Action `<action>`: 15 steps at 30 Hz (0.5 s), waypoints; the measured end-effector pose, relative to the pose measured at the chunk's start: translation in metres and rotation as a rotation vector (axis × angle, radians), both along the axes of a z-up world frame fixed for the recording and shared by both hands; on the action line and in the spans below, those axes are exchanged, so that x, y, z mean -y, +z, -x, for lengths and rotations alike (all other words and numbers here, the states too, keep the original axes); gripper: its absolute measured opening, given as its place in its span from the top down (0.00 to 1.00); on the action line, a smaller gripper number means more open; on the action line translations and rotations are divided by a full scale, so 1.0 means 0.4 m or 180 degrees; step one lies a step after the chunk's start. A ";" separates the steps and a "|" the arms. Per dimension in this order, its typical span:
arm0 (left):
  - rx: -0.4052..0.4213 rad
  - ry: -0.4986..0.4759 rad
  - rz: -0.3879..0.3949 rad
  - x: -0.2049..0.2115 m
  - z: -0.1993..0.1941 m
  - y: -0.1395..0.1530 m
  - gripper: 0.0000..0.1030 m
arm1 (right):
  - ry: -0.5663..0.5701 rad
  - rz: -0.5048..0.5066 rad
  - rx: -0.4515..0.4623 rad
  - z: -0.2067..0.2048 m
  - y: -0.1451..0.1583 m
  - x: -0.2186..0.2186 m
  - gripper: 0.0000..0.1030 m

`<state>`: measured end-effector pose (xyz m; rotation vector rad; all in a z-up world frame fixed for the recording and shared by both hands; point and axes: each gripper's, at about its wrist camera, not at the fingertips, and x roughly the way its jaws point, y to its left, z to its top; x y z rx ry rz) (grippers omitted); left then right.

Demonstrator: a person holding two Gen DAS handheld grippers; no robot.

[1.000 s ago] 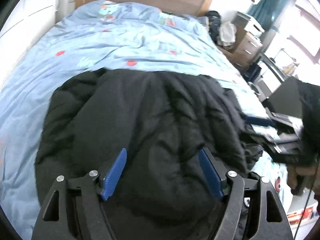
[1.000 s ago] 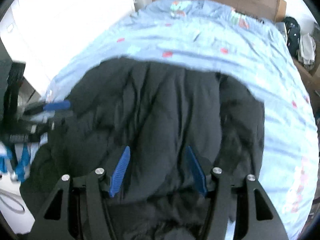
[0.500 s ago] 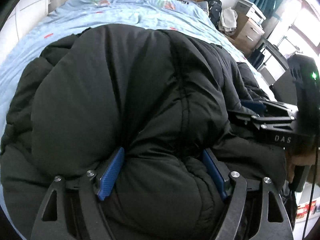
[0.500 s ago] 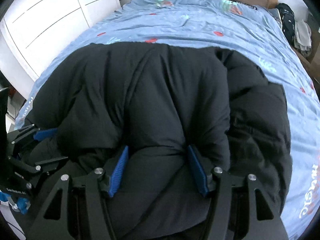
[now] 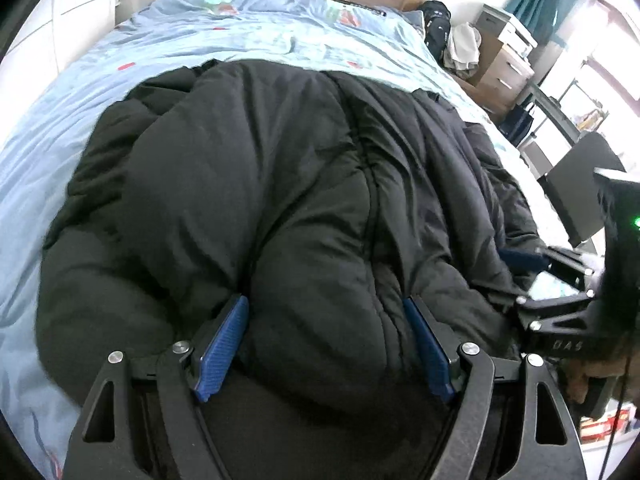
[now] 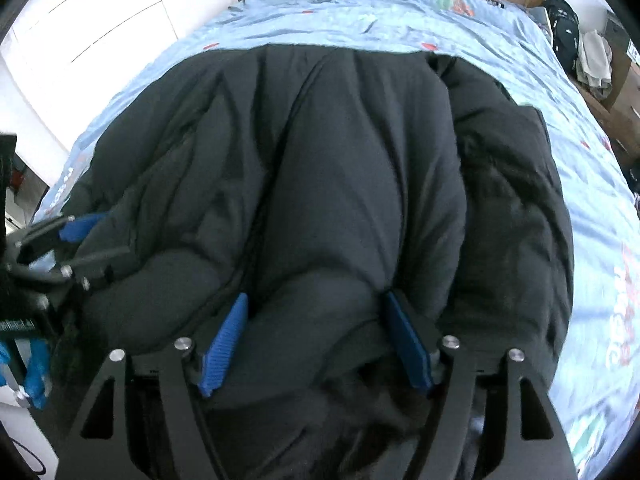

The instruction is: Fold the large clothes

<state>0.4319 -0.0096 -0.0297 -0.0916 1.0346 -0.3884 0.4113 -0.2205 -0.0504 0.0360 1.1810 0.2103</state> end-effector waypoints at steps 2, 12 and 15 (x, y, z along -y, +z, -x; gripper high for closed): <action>-0.0008 0.0041 -0.0029 -0.008 0.020 0.024 0.24 | -0.0059 -0.0064 -0.0106 0.021 0.008 0.007 0.32; 0.0102 0.0405 -0.0284 -0.068 0.116 0.154 0.24 | -0.0212 -0.0055 -0.0314 0.130 0.105 0.046 0.32; 0.0189 0.0506 -0.0346 -0.088 0.136 0.193 0.24 | -0.0300 -0.0047 -0.0327 0.176 0.143 0.073 0.32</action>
